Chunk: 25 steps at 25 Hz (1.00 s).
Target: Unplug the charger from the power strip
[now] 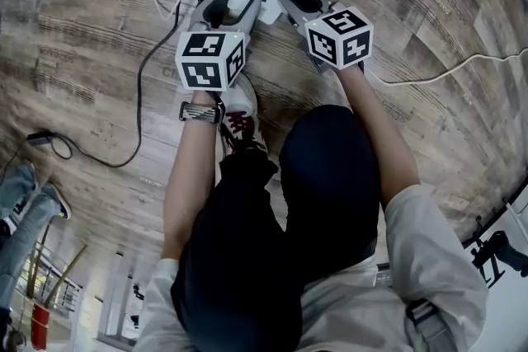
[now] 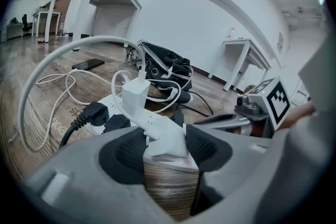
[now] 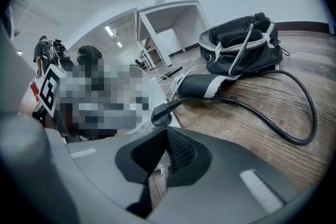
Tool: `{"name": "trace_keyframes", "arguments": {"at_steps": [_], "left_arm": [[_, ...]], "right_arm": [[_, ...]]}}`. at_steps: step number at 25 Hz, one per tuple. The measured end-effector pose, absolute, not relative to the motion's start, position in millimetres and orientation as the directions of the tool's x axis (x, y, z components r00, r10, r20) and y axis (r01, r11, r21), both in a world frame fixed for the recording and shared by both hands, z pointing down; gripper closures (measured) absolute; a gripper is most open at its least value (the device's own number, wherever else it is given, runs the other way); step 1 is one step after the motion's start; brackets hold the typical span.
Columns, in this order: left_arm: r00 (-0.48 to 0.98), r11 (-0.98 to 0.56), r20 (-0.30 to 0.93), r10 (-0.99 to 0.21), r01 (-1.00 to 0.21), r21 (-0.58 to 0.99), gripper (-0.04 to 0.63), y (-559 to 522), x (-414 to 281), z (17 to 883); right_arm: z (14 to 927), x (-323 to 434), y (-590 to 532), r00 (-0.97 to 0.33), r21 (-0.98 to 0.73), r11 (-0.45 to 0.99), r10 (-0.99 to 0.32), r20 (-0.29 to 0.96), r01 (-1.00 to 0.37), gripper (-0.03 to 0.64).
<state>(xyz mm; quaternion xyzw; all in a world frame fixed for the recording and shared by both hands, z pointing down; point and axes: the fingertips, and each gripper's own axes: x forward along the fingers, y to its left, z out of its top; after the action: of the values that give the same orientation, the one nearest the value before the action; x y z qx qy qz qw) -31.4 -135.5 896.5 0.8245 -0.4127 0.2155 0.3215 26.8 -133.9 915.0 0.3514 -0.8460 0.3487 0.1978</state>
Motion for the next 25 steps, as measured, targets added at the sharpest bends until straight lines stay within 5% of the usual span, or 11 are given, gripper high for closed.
{"name": "trace_keyframes", "arguments": {"at_steps": [25], "left_arm": [[0.555,-0.366,0.655,-0.513,-0.832,0.418,0.276,-114.0,-51.8,907.9]], "right_arm": [[907.3,19.7,-132.8,-0.683,-0.411,0.562,-0.453,0.573,-0.718,0.615]]}}
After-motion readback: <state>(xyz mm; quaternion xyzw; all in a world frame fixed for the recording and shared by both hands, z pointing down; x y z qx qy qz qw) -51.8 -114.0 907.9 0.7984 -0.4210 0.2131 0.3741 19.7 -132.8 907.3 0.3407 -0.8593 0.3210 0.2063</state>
